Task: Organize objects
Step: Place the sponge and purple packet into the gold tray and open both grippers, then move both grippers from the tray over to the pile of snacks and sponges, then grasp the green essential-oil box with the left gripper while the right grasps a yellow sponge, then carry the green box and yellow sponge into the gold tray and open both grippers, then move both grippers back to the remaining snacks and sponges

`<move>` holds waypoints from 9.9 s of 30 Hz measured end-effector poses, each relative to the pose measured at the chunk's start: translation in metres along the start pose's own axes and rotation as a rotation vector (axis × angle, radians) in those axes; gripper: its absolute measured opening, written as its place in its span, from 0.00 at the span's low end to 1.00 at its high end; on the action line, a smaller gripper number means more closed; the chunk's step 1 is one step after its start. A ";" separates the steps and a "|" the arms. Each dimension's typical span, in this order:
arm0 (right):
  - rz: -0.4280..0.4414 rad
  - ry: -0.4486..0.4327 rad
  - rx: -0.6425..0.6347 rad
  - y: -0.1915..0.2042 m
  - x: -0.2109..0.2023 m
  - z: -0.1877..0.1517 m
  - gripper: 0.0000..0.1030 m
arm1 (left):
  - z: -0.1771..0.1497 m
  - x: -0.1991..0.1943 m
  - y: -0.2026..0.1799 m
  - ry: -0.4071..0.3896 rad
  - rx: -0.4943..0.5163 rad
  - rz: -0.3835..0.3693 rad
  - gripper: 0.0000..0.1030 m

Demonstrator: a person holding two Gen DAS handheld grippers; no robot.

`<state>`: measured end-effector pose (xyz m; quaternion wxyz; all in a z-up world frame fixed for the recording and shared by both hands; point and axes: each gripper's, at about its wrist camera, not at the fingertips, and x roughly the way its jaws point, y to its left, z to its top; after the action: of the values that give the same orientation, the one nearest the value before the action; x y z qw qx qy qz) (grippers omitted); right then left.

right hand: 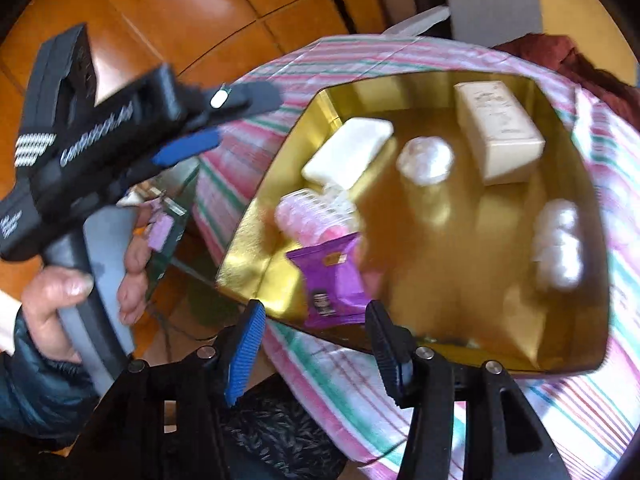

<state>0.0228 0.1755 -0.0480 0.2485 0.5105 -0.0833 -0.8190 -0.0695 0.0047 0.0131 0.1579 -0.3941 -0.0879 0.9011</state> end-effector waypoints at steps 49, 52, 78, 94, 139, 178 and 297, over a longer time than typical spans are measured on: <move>-0.529 -0.323 0.328 -0.123 -0.128 -0.049 0.68 | -0.052 -0.030 -0.090 -0.024 0.296 0.155 1.00; -0.566 -0.343 0.353 -0.136 -0.143 -0.053 0.68 | -0.052 -0.029 -0.097 -0.025 0.317 0.150 1.00; -0.829 -0.581 0.748 -0.269 -0.277 -0.127 0.69 | -0.060 -0.016 -0.160 0.009 0.465 0.018 1.00; -0.649 -0.633 1.002 -0.303 -0.279 -0.165 0.73 | -0.080 0.041 -0.278 0.213 0.595 -0.278 0.99; -0.520 -0.421 0.648 -0.281 -0.226 -0.106 0.40 | -0.119 0.111 -0.351 0.321 0.652 -0.412 0.71; -0.199 -0.250 0.056 -0.036 -0.080 0.022 0.40 | -0.029 -0.028 0.002 0.068 0.116 -0.108 0.72; -0.529 -0.740 1.032 -0.298 -0.288 -0.182 0.80 | -0.092 0.056 -0.285 0.212 0.695 -0.315 0.99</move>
<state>0.1891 0.5953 -0.0201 -0.2795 0.2533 -0.4146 -0.8282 0.0236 0.2940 -0.0065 0.4266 -0.3895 0.1798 0.7962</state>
